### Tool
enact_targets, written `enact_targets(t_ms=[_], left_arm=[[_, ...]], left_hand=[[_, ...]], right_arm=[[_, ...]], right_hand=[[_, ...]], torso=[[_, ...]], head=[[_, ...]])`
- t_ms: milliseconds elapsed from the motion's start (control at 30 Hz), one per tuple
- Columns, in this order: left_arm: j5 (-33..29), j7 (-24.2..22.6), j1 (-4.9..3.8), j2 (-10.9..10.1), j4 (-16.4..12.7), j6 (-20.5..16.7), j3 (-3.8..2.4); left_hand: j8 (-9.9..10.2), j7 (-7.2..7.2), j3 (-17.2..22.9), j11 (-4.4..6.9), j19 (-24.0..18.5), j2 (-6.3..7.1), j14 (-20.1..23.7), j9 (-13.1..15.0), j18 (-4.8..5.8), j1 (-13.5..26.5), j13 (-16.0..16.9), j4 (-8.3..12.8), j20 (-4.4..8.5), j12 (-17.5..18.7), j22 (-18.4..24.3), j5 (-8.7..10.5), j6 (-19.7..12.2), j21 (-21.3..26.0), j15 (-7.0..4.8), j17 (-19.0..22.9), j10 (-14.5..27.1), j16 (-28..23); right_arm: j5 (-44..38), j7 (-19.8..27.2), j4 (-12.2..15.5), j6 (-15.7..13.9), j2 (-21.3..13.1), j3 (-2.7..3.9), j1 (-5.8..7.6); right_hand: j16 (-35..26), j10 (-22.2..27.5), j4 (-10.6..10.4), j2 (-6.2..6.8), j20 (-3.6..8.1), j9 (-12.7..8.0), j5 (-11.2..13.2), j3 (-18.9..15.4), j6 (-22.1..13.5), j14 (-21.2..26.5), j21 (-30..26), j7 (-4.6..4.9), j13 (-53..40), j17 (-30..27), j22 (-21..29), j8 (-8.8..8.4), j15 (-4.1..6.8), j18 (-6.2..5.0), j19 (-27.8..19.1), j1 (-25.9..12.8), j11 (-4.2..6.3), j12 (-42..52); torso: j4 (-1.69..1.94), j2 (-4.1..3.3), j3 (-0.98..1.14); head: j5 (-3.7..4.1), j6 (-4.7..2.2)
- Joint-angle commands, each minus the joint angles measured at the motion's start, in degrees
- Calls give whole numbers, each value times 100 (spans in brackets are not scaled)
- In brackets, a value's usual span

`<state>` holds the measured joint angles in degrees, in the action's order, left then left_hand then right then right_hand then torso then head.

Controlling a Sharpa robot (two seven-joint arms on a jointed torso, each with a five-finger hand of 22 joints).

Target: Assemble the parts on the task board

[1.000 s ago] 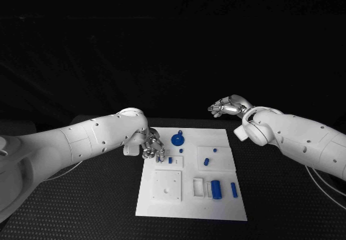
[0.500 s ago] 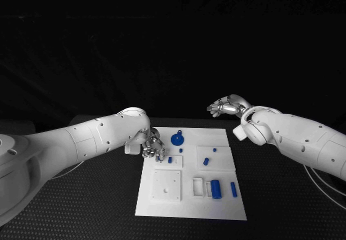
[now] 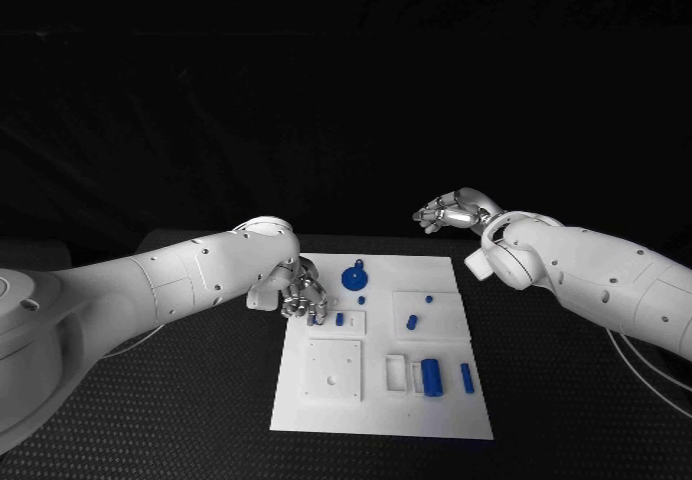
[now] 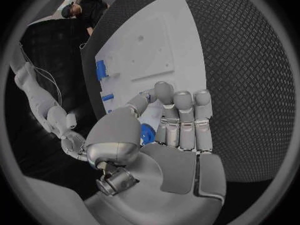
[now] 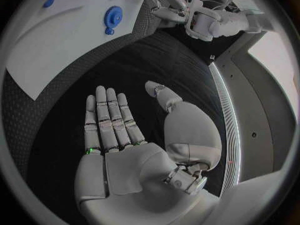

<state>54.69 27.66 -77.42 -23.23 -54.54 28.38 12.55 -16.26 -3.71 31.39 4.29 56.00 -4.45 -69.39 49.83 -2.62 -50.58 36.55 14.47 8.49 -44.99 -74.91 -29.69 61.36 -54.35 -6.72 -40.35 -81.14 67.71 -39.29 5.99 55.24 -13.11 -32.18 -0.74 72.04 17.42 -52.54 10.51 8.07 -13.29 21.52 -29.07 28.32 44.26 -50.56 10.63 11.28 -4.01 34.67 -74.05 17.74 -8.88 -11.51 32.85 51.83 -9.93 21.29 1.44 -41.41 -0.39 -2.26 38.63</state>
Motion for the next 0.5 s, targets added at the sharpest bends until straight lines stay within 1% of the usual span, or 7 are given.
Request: enact_targets(t_ms=[33,200,500], left_arm=[[132,-43,7,20,21,113,8],[160,-60,19,29,21,2,16],[161,-109,27,38,1,-92,16]], left_hand=[[-21,206,256,45,-12,-29,-5,35,-76,-58,9,224,371,-33,-118,-44,223,-40,-41,-9,7,26],[-29,207,253,46,-12,-28,-5,52,-75,-53,9,221,369,-36,-117,-57,224,-43,-40,-9,8,28],[-43,210,245,48,-9,-40,-9,83,-74,-34,11,219,366,-42,-115,-74,228,-47,-40,-11,9,32]], right_arm=[[-5,36,-2,61,6,1,-1],[-5,38,-3,59,12,1,-1],[-5,39,-9,61,22,1,-1]], right_hand=[[-35,-19,34,-48,-23,-6,-18,8,-37,-34,-33,125,5,6,-8,13,-25,-75,7,9,-15,-38],[-35,-19,34,-49,-23,-7,-18,8,-38,-34,-35,125,5,6,-10,13,-25,-76,8,8,-15,-38],[-36,-18,34,-49,-24,-8,-18,8,-38,-34,-39,126,6,7,-13,13,-25,-77,8,9,-15,-38]], torso=[[6,1,1],[6,0,1],[3,1,0]], head=[[2,2],[1,3],[1,0]])
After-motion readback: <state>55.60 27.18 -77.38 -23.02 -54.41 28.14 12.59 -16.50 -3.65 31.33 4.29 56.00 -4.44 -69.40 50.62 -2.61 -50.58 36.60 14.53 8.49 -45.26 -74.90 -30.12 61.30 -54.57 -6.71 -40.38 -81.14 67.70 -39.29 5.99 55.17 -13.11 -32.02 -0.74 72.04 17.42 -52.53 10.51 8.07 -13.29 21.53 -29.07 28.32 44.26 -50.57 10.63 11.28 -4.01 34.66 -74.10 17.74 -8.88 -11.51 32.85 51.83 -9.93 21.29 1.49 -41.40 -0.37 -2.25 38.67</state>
